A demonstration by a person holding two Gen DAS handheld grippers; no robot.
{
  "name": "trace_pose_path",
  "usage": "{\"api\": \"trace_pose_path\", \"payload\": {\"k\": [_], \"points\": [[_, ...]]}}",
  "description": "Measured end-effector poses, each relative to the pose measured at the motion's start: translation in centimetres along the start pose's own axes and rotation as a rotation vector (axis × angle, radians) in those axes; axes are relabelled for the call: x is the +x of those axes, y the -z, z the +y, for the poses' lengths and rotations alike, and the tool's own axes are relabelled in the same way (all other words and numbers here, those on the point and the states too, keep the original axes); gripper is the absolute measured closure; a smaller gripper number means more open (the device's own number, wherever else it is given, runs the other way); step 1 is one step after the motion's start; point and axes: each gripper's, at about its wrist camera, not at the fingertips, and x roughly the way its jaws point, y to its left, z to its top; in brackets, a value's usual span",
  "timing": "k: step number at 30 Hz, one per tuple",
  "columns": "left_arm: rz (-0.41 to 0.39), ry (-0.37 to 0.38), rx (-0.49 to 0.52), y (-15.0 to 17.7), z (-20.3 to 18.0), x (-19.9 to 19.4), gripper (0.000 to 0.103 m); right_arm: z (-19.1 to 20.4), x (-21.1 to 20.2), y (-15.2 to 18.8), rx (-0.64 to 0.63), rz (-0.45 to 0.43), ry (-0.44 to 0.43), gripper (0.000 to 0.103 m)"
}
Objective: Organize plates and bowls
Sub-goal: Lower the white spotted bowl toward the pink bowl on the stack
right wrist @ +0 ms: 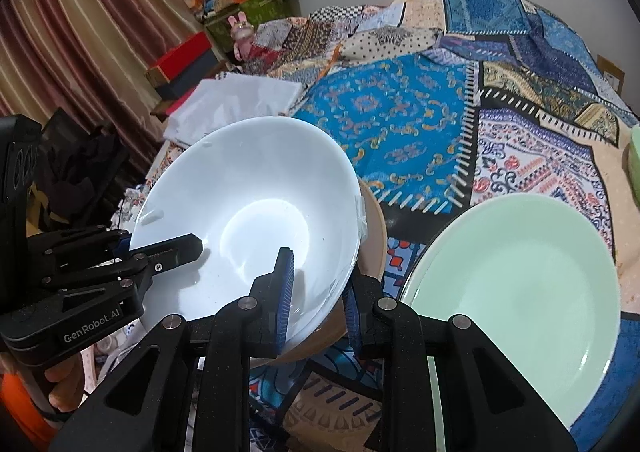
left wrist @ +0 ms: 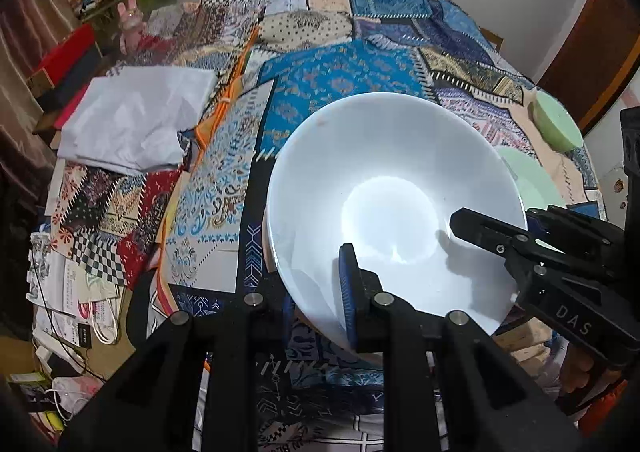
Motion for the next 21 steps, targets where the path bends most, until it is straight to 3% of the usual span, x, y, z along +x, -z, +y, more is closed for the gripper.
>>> {"api": "trace_pose_path", "payload": {"k": [21], "points": [[0.062, 0.008, -0.008, 0.0, 0.4, 3.0, 0.083, -0.2, 1.3, 0.0, -0.01, 0.046, 0.027, 0.081]]}}
